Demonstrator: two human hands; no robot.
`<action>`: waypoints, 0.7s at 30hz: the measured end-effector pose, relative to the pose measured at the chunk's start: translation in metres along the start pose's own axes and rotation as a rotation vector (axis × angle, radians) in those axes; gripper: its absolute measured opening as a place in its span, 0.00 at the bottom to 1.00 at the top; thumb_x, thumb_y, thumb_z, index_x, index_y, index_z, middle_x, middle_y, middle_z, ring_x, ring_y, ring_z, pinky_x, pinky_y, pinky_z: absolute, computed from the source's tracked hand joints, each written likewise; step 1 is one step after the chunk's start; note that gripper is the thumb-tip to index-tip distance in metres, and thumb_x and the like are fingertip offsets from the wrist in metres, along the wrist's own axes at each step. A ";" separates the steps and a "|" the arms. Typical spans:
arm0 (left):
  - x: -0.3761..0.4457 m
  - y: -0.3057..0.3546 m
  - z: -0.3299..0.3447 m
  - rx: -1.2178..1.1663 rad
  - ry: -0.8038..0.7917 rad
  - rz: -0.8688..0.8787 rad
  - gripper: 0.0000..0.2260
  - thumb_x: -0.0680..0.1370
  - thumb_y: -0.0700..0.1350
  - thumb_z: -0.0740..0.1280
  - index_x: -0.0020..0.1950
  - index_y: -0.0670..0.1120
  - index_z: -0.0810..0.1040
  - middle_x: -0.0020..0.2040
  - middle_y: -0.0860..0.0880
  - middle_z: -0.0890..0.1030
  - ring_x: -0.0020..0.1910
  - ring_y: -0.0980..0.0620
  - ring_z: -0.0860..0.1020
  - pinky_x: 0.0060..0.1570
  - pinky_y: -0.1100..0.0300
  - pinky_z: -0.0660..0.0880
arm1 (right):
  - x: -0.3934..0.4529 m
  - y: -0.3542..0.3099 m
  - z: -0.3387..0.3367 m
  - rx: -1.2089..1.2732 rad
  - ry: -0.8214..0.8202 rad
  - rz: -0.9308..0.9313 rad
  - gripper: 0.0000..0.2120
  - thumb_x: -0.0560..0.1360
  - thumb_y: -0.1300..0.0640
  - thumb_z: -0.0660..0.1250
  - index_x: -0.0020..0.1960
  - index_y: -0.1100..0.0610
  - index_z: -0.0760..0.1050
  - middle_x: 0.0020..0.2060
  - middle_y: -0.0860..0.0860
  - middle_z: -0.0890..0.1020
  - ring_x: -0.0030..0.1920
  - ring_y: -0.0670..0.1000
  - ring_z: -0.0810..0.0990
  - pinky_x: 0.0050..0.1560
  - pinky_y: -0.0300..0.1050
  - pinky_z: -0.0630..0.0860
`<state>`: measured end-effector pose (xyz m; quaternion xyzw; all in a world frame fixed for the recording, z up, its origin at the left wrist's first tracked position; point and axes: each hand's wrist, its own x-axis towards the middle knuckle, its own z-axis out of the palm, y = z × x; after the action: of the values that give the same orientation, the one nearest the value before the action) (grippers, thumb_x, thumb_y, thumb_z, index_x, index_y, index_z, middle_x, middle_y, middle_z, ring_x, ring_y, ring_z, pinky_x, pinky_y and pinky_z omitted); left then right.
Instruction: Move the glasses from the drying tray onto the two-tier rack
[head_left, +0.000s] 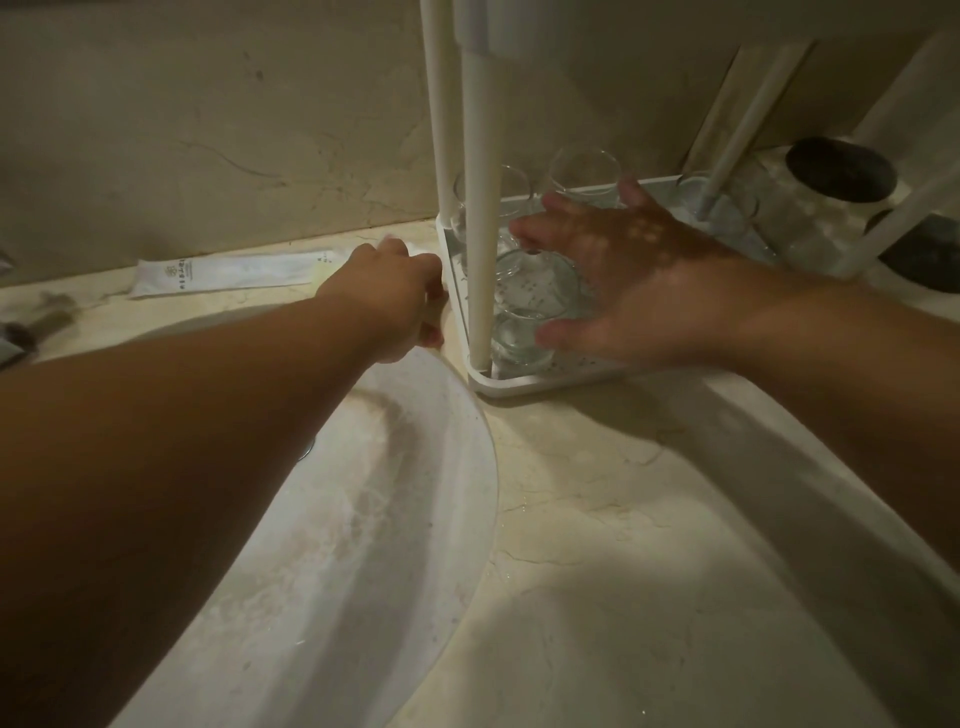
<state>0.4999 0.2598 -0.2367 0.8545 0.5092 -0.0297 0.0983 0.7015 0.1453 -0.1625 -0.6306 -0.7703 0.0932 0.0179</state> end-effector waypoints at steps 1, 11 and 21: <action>0.000 0.000 0.000 -0.001 -0.001 0.000 0.23 0.72 0.53 0.77 0.64 0.52 0.75 0.52 0.49 0.66 0.51 0.48 0.63 0.52 0.50 0.70 | 0.003 0.001 0.001 -0.002 -0.005 0.006 0.41 0.71 0.35 0.69 0.77 0.37 0.52 0.79 0.44 0.51 0.65 0.34 0.41 0.53 0.25 0.22; -0.002 0.000 0.001 -0.014 -0.012 -0.004 0.23 0.73 0.52 0.76 0.66 0.52 0.74 0.59 0.46 0.71 0.52 0.49 0.63 0.53 0.50 0.70 | 0.014 0.006 0.004 0.052 0.073 0.045 0.39 0.70 0.36 0.71 0.76 0.40 0.58 0.77 0.44 0.61 0.63 0.33 0.44 0.64 0.37 0.31; -0.002 0.002 -0.001 0.019 -0.028 -0.004 0.24 0.72 0.52 0.76 0.66 0.52 0.74 0.62 0.45 0.72 0.55 0.46 0.67 0.55 0.48 0.71 | 0.020 0.006 0.005 0.033 0.144 0.078 0.39 0.69 0.36 0.72 0.75 0.39 0.59 0.78 0.47 0.58 0.77 0.49 0.51 0.63 0.37 0.37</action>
<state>0.5007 0.2571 -0.2347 0.8539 0.5090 -0.0469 0.0974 0.7027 0.1654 -0.1704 -0.6647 -0.7403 0.0610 0.0798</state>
